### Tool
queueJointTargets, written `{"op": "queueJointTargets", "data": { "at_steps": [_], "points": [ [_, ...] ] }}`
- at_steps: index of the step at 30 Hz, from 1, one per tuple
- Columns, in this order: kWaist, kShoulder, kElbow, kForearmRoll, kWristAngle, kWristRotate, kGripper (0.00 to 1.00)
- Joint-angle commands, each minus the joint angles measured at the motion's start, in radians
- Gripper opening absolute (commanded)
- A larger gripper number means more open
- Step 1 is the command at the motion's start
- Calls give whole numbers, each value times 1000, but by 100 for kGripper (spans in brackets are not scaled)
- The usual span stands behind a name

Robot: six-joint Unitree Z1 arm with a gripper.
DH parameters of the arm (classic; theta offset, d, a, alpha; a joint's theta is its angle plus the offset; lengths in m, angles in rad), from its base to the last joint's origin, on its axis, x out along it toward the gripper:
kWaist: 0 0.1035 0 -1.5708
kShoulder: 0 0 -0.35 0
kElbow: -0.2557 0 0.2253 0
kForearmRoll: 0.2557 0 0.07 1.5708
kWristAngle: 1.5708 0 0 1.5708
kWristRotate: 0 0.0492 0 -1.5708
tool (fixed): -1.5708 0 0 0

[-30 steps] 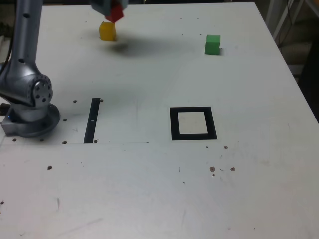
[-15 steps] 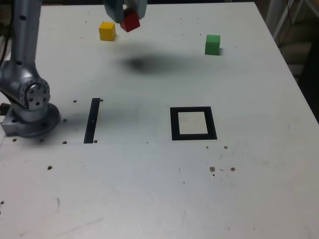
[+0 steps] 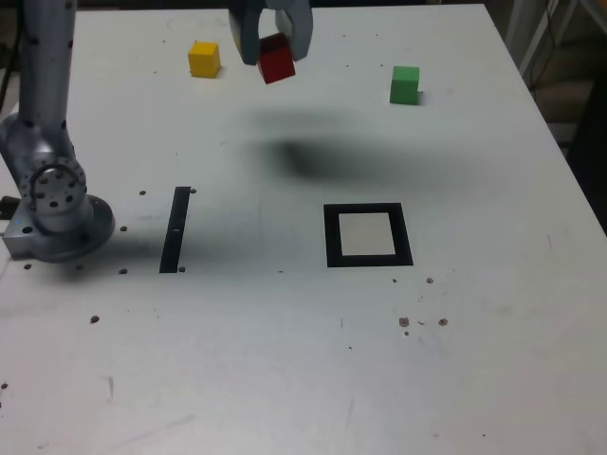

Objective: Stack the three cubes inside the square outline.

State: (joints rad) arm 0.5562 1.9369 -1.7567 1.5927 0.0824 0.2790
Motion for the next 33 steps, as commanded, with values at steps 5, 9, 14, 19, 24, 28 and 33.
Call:
{"op": "queueJointTargets", "data": {
  "at_steps": [5,9,14,19,24,28,33],
  "points": [
    [-109,-22,30,7,4,-51,35],
    [-189,-26,44,7,8,-91,35],
    [-283,-19,40,7,11,-132,35],
    [-347,7,16,10,10,-146,35],
    [-401,41,-17,14,5,-160,35],
    [-442,70,-35,15,4,-177,35],
    [-493,102,-43,13,1,-201,35]
  ]
}}
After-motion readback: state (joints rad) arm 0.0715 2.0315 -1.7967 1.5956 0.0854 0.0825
